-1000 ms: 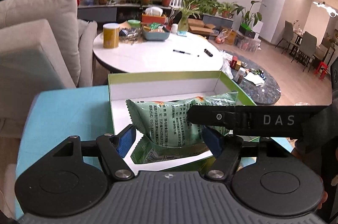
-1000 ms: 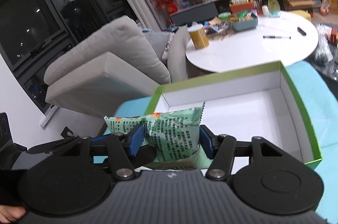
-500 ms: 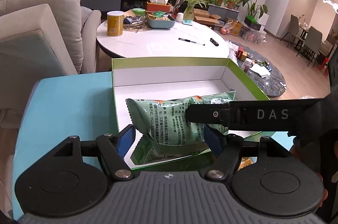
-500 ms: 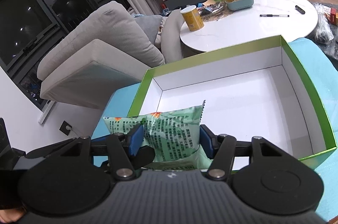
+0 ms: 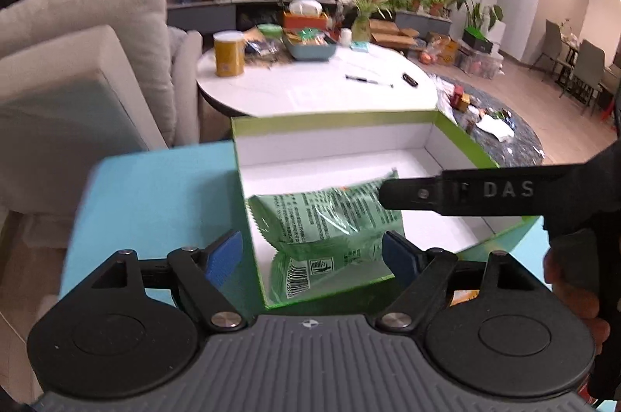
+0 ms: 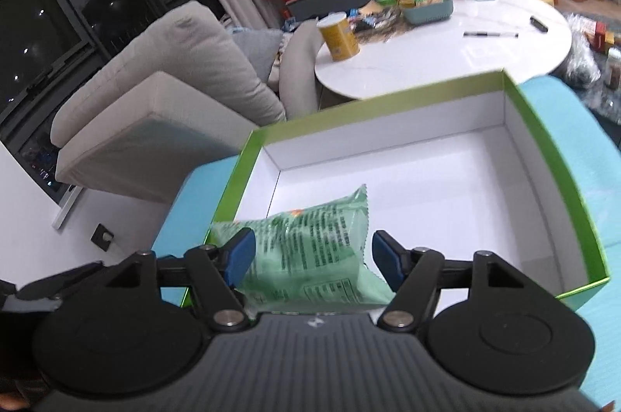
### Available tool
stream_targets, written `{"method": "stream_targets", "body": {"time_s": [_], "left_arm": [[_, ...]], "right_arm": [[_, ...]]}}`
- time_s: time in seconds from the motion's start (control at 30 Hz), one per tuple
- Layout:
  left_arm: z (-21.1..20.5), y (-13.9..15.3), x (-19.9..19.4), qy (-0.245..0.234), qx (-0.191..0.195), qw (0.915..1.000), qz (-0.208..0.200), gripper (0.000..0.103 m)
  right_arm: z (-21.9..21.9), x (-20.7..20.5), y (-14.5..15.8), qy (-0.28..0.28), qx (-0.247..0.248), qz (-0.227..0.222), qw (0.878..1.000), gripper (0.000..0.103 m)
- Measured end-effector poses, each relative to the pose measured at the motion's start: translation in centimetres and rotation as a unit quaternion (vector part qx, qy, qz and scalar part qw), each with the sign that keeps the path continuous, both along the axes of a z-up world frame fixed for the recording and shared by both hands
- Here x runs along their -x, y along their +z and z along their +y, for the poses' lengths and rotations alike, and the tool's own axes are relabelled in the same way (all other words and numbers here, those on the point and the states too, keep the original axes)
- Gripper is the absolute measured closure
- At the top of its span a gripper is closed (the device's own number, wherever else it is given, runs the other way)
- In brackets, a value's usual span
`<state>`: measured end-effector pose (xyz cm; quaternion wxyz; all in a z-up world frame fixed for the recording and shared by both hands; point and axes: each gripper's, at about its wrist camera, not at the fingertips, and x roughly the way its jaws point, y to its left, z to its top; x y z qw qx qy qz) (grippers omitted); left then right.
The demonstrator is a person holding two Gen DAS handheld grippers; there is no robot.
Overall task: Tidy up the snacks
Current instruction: 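Lower the green chip bag into the green box and open both grippers, then move both grippers back to the red snack bag on the table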
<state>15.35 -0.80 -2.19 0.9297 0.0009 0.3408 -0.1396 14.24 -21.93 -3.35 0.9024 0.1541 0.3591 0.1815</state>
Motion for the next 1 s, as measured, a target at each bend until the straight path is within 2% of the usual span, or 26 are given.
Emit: {"method": "stream_targets", "body": {"time_s": [0.17,0.3,0.63,0.77,1.0], "left_arm": [[0.2,1.2,1.3,0.0,0.011,0.9999,-0.012,0.026],[-0.4,1.6,3.0,-0.019,0.018,0.9995,-0.017,0.025],[-2.0,1.7,6.3,-0.042,0.021,0.9989,-0.007,0.024],[-2.9,1.2,7.7,-0.054,0.014,0.9984,0.001,0.024],[-4.3,0.2,9.2,-0.076,0.006,0.997,0.016,0.024]], "right_arm": [[-0.7,1.1,1.2,-0.007,0.011,-0.017,1.0,0.031],[-1.9,3.0,2.1,-0.008,0.017,-0.026,0.999,0.031],[-5.1,8.2,3.0,-0.029,0.023,-0.033,0.999,0.031],[-5.6,8.9,2.3,-0.038,0.026,-0.019,0.999,0.031],[-6.4,9.7,0.4,-0.044,0.001,0.022,0.999,0.031]]}}
